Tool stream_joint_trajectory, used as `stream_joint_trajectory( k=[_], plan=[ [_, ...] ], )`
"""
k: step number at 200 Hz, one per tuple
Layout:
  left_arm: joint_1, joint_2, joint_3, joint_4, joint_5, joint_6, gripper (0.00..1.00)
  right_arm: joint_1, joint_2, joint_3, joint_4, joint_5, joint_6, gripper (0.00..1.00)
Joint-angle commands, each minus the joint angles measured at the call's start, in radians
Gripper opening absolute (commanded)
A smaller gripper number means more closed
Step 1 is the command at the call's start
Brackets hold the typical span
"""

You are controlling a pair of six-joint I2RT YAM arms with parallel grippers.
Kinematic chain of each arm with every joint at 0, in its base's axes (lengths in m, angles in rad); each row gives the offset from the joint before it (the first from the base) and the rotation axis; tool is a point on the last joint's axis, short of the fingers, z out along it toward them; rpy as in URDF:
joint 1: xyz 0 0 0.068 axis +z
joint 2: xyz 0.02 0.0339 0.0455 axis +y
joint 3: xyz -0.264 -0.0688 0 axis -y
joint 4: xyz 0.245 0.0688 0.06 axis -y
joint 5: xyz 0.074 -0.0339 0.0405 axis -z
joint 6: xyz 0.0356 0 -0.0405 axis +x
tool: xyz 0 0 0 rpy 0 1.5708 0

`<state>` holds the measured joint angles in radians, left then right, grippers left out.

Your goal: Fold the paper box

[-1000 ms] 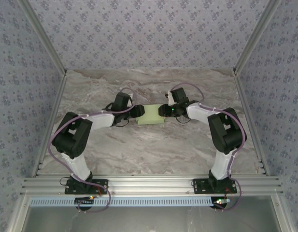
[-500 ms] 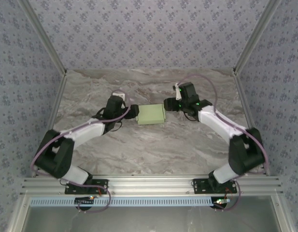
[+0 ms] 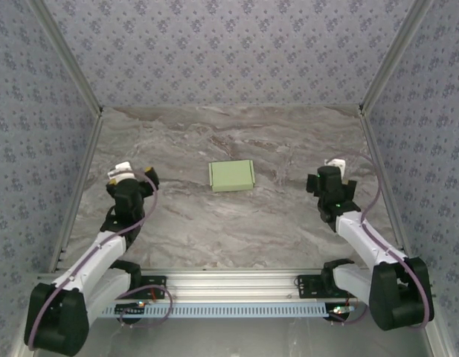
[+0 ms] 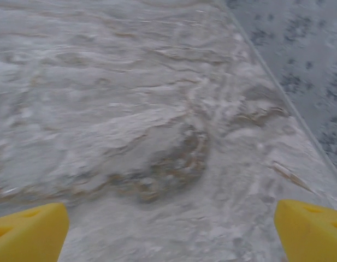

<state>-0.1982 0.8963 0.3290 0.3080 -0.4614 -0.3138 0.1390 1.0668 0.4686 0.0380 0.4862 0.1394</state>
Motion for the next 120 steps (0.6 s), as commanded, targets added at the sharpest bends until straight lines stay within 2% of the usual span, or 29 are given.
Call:
stream_joint_trajectory(
  k=[1, 18, 27, 42, 57, 91, 120],
  plan=[
    [0.108, 0.056, -0.008, 0.113, 0.097, 0.047, 0.99, -0.067, 0.010, -0.083, 0.263, -0.058, -0.063, 0.99],
    [0.129, 0.165, 0.002, 0.226, 0.143, 0.155, 0.99, -0.105, 0.049, -0.112, 0.346, -0.124, -0.069, 0.99],
    [0.133, 0.231, 0.028, 0.231, 0.165, 0.206, 0.99, -0.120, 0.072, -0.115, 0.378, -0.160, -0.063, 0.98],
    [0.143, 0.341, 0.065, 0.244, 0.213, 0.238, 0.99, -0.130, 0.114, -0.129, 0.457, -0.210, -0.073, 0.99],
    [0.151, 0.423, 0.053, 0.340, 0.272, 0.253, 0.99, -0.131, 0.162, -0.136, 0.536, -0.247, -0.125, 0.99],
    [0.161, 0.490, 0.083, 0.369, 0.359, 0.315, 0.99, -0.136, 0.232, -0.156, 0.683, -0.282, -0.140, 0.98],
    [0.199, 0.658, 0.040, 0.629, 0.419, 0.306, 0.99, -0.141, 0.296, -0.168, 0.773, -0.332, -0.153, 0.99]
  ],
)
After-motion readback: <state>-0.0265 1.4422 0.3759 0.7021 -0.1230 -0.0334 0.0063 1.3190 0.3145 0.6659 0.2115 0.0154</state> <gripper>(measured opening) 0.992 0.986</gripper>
